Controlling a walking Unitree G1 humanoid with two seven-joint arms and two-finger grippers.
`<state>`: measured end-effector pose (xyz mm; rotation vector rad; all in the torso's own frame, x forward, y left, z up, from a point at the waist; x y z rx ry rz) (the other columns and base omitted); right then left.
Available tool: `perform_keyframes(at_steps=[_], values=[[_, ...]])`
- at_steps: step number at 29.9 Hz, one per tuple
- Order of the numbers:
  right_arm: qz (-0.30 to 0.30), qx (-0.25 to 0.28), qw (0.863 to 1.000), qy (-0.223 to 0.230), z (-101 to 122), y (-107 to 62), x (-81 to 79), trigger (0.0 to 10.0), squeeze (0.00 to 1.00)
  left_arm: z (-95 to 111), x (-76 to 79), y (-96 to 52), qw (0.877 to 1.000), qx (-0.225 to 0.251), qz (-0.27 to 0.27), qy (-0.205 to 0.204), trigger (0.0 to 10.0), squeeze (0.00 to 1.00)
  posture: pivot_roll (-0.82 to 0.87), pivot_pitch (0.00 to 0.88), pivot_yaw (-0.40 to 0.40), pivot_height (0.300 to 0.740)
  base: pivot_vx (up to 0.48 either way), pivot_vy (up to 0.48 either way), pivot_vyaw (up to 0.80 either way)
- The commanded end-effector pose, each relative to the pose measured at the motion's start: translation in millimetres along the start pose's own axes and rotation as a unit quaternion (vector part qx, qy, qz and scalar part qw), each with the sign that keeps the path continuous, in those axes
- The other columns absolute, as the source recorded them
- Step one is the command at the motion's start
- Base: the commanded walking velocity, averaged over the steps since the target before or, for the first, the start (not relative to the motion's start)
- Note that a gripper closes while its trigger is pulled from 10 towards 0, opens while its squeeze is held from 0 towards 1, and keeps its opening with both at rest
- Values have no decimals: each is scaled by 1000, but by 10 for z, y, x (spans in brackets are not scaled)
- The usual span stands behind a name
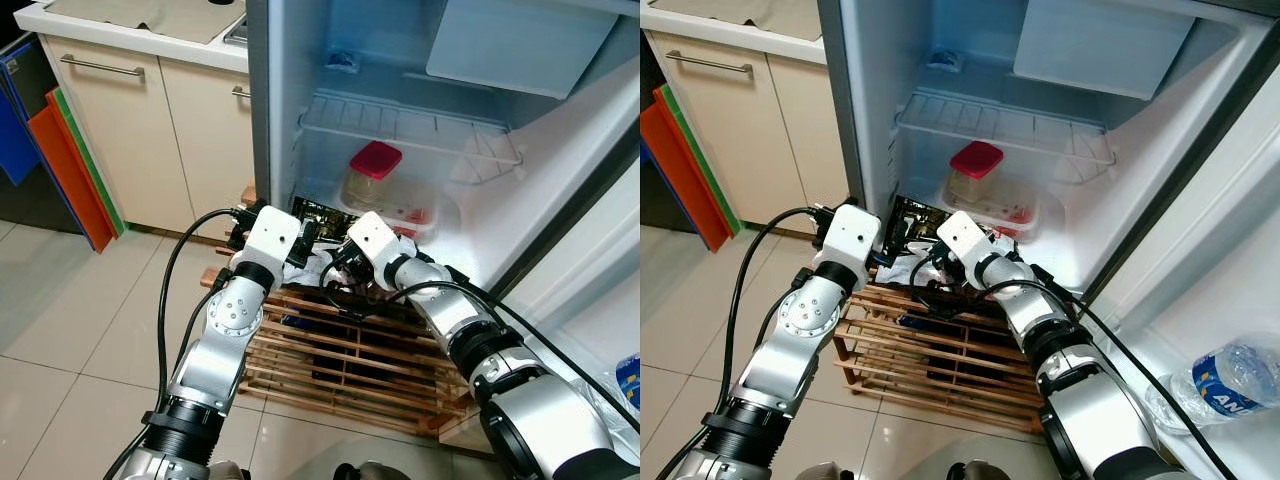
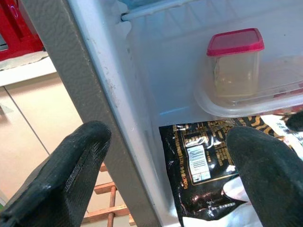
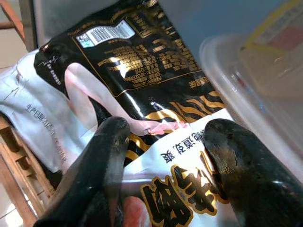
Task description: Restocking fridge
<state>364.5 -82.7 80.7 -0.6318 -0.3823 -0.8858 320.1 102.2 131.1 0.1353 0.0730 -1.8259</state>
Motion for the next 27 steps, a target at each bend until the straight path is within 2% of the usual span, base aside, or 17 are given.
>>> perform_keyframes(at_steps=[1, 13, 16, 22, 27], values=[[-2, 2, 1000, 4, 14, 4, 59, 0, 0, 7, 19, 16, 1000, 0, -2, 0, 10000, 0, 69, 14, -92, 740, 0, 0, 0], [9, 5, 1000, 15, -3, 7, 26, 0, 0, 20, 14, 33, 1000, 2, -4, 2, 10000, 0, 67, 15, -87, 740, 0, 0, 0], [8, 3, 999, 33, -27, 1, 27, 0, 0, 25, 15, 36, 1000, 2, -4, 3, 10000, 0, 71, 16, -88, 740, 0, 0, 0], [-11, -4, 999, 46, -110, -49, 130, 0, 0, 26, 13, 35, 1000, 3, -5, 4, 10000, 0, 67, 17, -87, 740, 0, 0, 0], [-24, 15, 998, 52, -56, -53, 195, 0, 0, 24, 10, 36, 1000, 2, -5, 4, 10000, 0, 68, 13, -86, 740, 0, 0, 0]])
Point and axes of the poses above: a point about 5 cm out from each wrist's last joint towards the gripper, its own y axis pointing out of the wrist towards the gripper, its own z axis along the axis of the wrist's last joint, x = y × z, the point moved 1 cm from there along y, pointing out of the wrist towards the gripper, and after that the axes turned 13 degrees about -y, right-handed, at the moved point
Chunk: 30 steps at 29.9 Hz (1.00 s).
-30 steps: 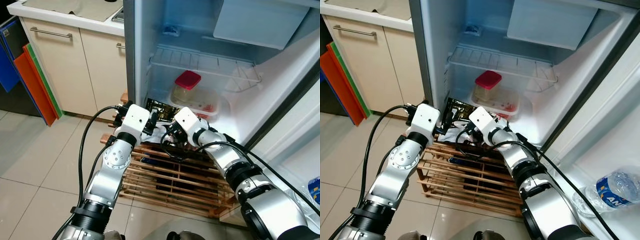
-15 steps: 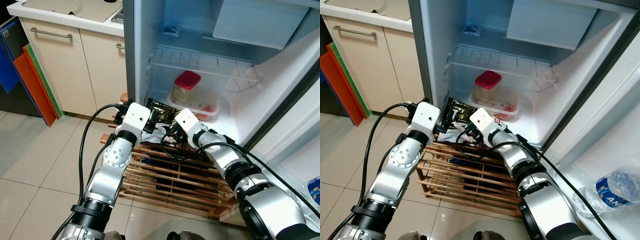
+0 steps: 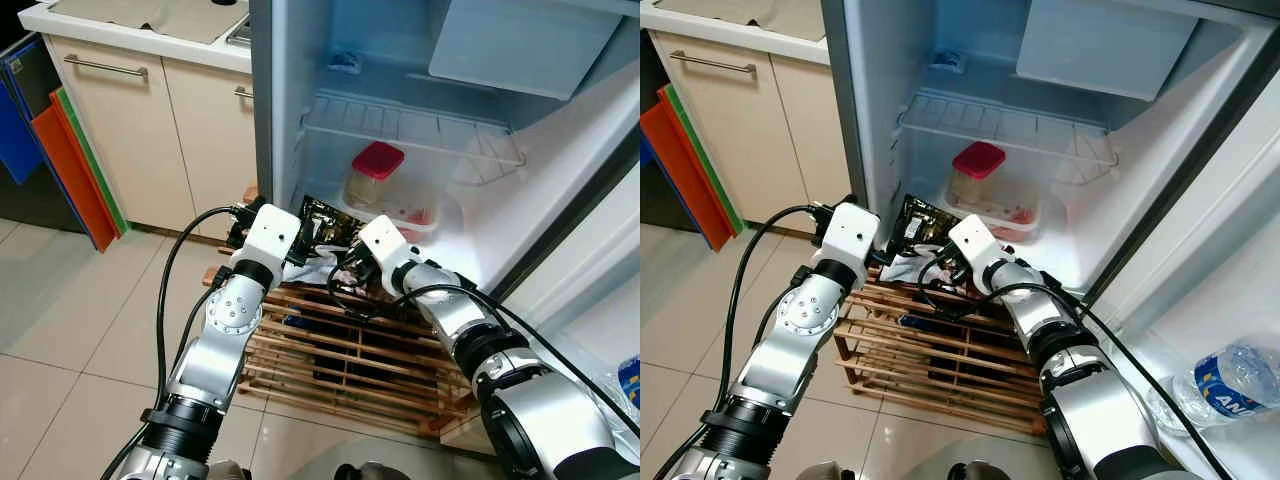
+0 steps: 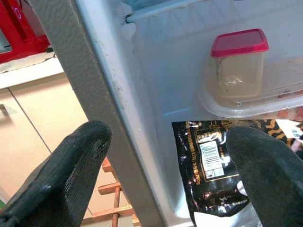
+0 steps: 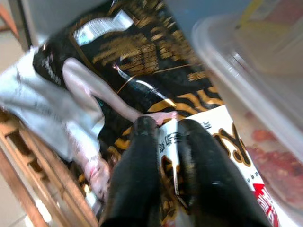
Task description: Restocking fridge
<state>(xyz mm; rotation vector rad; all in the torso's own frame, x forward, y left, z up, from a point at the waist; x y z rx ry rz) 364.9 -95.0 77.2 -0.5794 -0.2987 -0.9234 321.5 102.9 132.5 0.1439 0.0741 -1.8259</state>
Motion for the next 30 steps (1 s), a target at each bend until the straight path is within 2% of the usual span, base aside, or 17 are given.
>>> perform_keyframes(at_steps=[1, 7, 8, 10, 16, 20, 21, 22, 23, 24, 25, 26, 27, 30], values=[[-26, 35, 999, 13, 148, -3, 181, 0, 0, 13, 18, 27, 1000, 1, -5, 1, 10000, 0, 68, 11, -86, 740, 0, 0, 0], [-55, 90, 994, 31, 365, -17, 349, 0, 0, 17, 13, 26, 1000, 2, -5, 2, 10000, 0, 69, 7, -87, 740, 0, 0, 0], [-69, 119, 990, 32, 472, -48, 445, 0, 0, 14, 8, 25, 1000, 1, -4, 3, 10000, 0, 71, 0, -91, 740, 0, 0, 0], [-77, 135, 987, 35, 527, -76, 507, 0, 0, 12, 5, 25, 1000, 1, -4, 3, 10000, 0, 69, 0, -91, 740, 0, 0, 0], [-95, 148, 983, 42, 553, -127, 606, 0, 0, 13, 13, 39, 1000, 2, -5, 3, 10000, 0, 66, 0, -90, 740, 0, 0, 0], [-81, 133, 988, 17, 499, -126, 553, 0, 0, 21, 13, 48, 1000, 4, -6, 3, 10000, 0, 65, 0, -88, 740, 0, 0, 0], [-76, 131, 988, 1, 479, -130, 521, 3098, 0, 24, 13, 49, 1000, 5, -7, 4, 10000, 0, 66, 0, -88, 740, 0, 0, 0], [-72, 131, 989, -19, 457, -144, 482, 10000, 871, 27, 12, 49, 1000, 5, -7, 4, 10000, 0, 65, 0, -87, 740, 0, 0, 0], [-72, 131, 989, -19, 457, -144, 482, 10000, 871, 27, 12, 49, 1000, 5, -7, 4, 10000, 0, 65, 0, -87, 740, 0, 0, 0], [-66, 131, 988, -37, 448, -155, 457, 10000, 1000, 28, 11, 47, 1000, 6, -7, 4, 10000, 0, 66, 0, -87, 740, 0, 0, 0], [-66, 131, 988, -37, 448, -155, 457, 10000, 1000, 28, 11, 47, 1000, 6, -7, 4, 10000, 0, 66, 0, -87, 740, 0, 0, 0], [-58, 130, 988, -62, 441, -167, 431, 10000, 1000, 28, 11, 45, 1000, 6, -7, 4, 10000, 0, 66, 0, -87, 740, 0, 0, 0], [-43, 132, 985, -105, 436, -196, 396, 10000, 1000, 29, 10, 38, 1000, 6, -8, 4, 10000, 0, 63, 0, -86, 740, 0, 0, 0], [-34, 131, 983, -123, 423, -217, 398, 10000, 1000, 26, 16, 31, 1000, 5, -9, 3, 10000, 0, 59, 0, -84, 740, 0, 0, 0]])
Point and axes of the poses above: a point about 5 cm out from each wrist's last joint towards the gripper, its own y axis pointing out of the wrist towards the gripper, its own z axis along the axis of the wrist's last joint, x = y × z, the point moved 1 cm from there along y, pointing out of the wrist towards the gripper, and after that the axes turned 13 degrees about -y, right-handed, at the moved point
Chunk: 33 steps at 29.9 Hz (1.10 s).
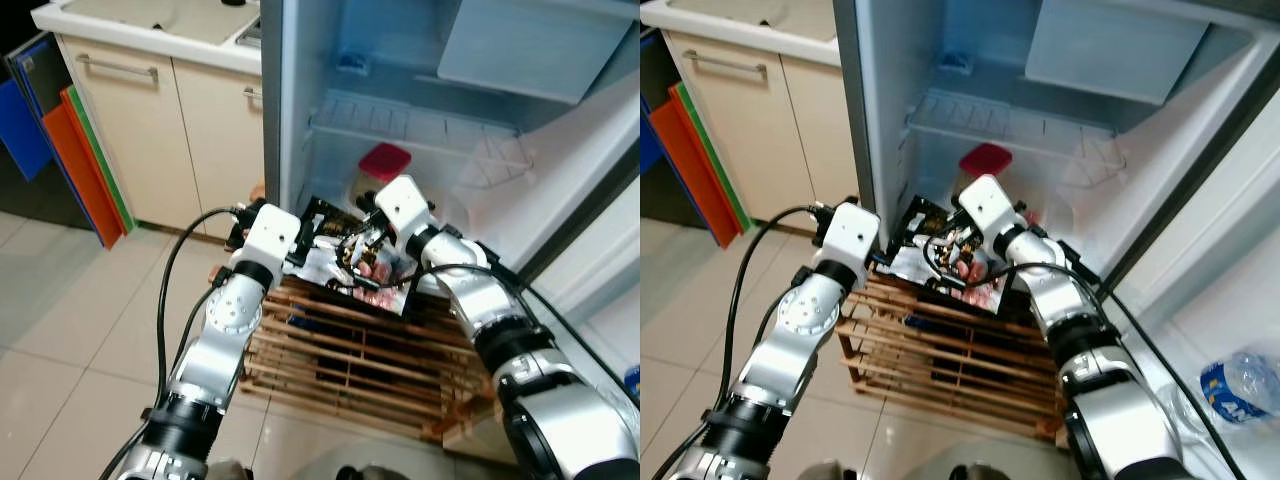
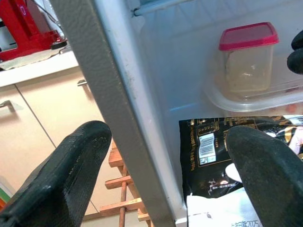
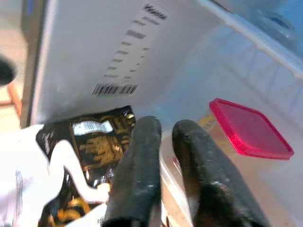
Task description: Restocking fridge
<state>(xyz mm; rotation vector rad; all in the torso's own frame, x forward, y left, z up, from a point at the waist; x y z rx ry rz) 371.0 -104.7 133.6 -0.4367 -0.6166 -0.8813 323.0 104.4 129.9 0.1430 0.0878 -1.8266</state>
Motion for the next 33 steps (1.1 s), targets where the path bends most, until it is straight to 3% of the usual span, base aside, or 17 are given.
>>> perform_keyframes(at_steps=[1, 9, 13, 20, 25, 27, 33], values=[[7, 7, 1000, -15, 18, -24, 32, 10000, 1000, 54, 34, 19, 1000, 10, -8, -1, 10000, 0, 57, 0, -83, 740, 0, 0, 0], [33, -1, 999, 12, -32, -21, -30, 10000, 1000, 46, 44, 15, 1000, 7, -10, -2, 10000, 0, 57, 0, -80, 740, 0, 0, 0], [44, -17, 997, 55, -34, 74, -121, 10000, 1000, 97, 26, 22, 1000, 21, -2, -11, 10000, 0, 59, 0, -78, 740, 0, 0, 0], [73, -35, 995, 62, -39, 123, -238, 10000, 1000, 79, 12, 8, 1000, 13, -7, -9, 10000, 0, 64, 8, -77, 740, 0, 0, 0], [76, -53, 994, 57, -83, 130, -255, 10000, 1000, -12, 121, -77, 998, -1, -59, -35, 10000, 0, 65, 11, -77, 740, 0, 0, 0], [72, -57, 994, 52, -88, 138, -234, 10000, 1000, -183, 176, -155, 996, -20, -85, -27, 10000, 0, 64, 13, -79, 740, 0, 0, 0], [67, -59, 995, 35, -87, 138, -179, 10000, 1000, -284, 267, -262, 991, -5, -132, -27, 10000, 0, 56, 18, -85, 740, 0, 0, 0]])
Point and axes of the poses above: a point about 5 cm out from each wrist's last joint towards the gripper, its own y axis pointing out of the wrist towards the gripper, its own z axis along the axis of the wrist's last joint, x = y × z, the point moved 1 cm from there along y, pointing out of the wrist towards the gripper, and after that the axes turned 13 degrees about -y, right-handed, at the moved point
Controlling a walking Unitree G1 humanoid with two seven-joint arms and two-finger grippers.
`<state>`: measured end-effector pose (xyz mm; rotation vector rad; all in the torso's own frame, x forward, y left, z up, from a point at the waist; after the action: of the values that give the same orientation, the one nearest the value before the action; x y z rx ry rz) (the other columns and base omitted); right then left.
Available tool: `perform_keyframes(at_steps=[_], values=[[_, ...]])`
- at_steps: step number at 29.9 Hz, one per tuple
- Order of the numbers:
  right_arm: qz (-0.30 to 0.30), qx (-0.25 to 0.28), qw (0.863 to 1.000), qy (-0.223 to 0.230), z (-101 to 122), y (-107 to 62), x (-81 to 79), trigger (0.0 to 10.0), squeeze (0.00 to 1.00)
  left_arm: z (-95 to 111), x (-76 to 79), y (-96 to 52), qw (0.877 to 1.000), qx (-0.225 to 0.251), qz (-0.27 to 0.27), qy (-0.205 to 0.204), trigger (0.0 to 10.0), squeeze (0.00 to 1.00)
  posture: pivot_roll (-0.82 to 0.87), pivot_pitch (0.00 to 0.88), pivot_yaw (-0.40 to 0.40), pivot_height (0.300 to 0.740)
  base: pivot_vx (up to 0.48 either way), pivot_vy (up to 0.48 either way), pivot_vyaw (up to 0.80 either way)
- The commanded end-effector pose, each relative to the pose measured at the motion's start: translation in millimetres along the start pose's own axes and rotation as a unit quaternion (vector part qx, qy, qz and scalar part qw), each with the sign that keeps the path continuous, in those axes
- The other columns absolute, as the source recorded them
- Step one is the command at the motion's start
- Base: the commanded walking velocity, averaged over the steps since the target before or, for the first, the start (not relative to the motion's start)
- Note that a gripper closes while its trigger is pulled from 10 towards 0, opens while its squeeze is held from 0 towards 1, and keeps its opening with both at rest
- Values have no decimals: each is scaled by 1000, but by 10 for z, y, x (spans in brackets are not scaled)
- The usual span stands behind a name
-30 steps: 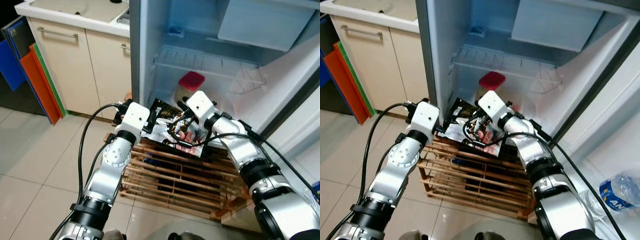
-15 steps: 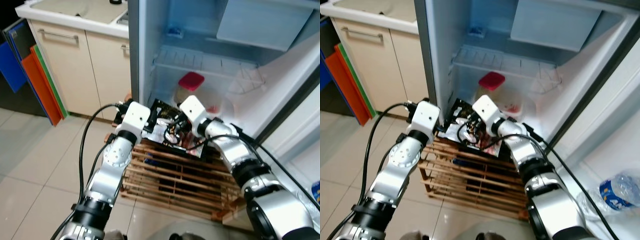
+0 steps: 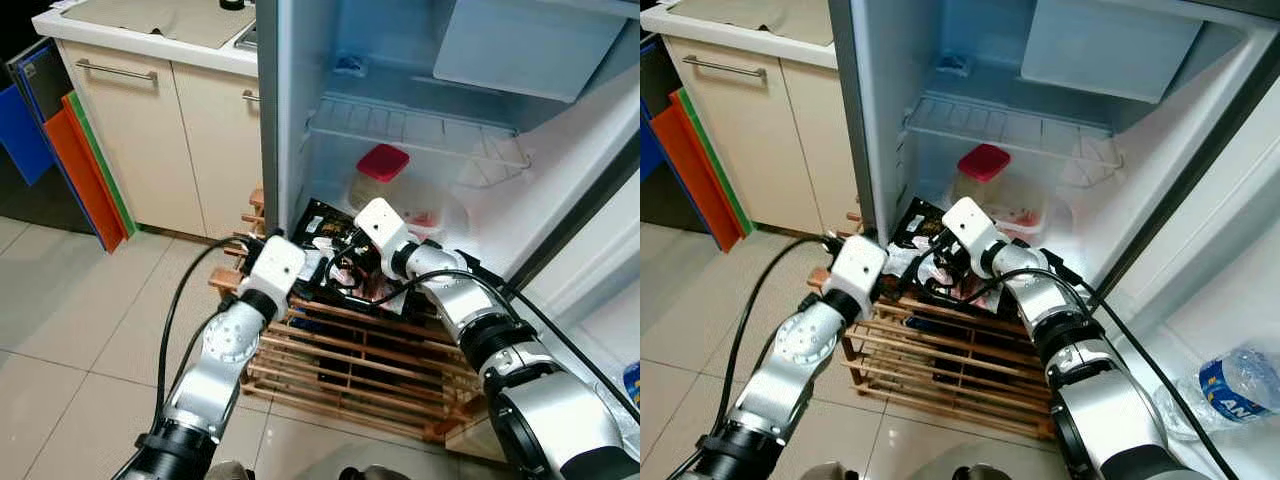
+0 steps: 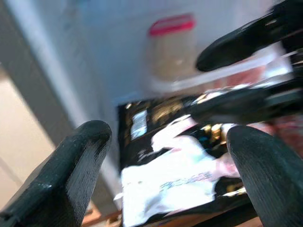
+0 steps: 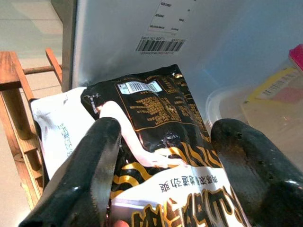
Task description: Restocking fridge
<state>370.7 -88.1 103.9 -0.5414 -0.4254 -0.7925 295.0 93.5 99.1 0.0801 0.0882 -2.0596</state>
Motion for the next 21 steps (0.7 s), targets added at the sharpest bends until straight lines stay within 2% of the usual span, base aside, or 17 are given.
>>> perform_keyframes(at_steps=[1, 4, 8, 9, 10, 11, 12, 19, 21], values=[[-12, 2, 1000, -20, 49, -8, 118, 10000, 1000, -78, 43, -27, 1000, -3, -19, -6, 10000, 0, 55, 18, -85, 740, 0, 0, 0], [-13, 2, 999, -29, 58, -3, 129, 10000, 1000, -210, 37, -70, 999, -15, -28, -8, 10000, 0, 52, 22, -87, 740, 0, 0, 0], [-29, 5, 999, -40, 87, 7, 160, 10000, 1000, -233, 83, -61, 999, -5, -46, -5, 10000, 0, 52, 23, -89, 740, 0, 0, 0], [-38, 8, 998, -38, 112, 13, 185, 10000, 867, -238, 87, -52, 999, -2, -47, -9, 10000, 0, 52, 23, -89, 740, 0, 0, 0], [-44, 11, 998, -37, 129, 18, 201, 10000, 867, -243, 87, -47, 999, 1, -47, -12, 10000, 0, 52, 23, -89, 740, 0, 0, 0], [-48, 11, 998, -41, 144, 23, 213, 10000, 251, -252, 90, -42, 999, 4, -48, -14, 10000, 0, 49, 24, -90, 740, 0, 0, 0], [-48, 9, 998, -44, 151, 28, 218, 10000, 0, -264, 94, -39, 999, 5, -50, -16, 10000, 0, 49, 24, -90, 740, 0, 0, 0], [-20, -4, 999, -48, 117, 49, 145, 10000, 0, -291, 122, -27, 998, 14, -56, -14, 10000, 0, 52, 28, -97, 740, 0, 0, 0], [8, -10, 999, -45, 81, 52, 75, 10000, 0, -289, 122, -21, 998, 16, -53, -15, 10000, 0, 55, 27, -99, 740, 0, 0, 0]])
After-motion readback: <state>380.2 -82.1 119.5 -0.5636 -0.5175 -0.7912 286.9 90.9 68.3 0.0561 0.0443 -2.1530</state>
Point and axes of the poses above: a point about 5 cm out from each wrist's last joint towards the gripper, its own y axis pointing out of the wrist towards the gripper, its own z axis along the axis of the wrist's last joint, x = y × z, the point moved 1 cm from there along y, pointing out of the wrist towards the gripper, and after that the axes turned 13 degrees about -y, right-handed, at the moved point
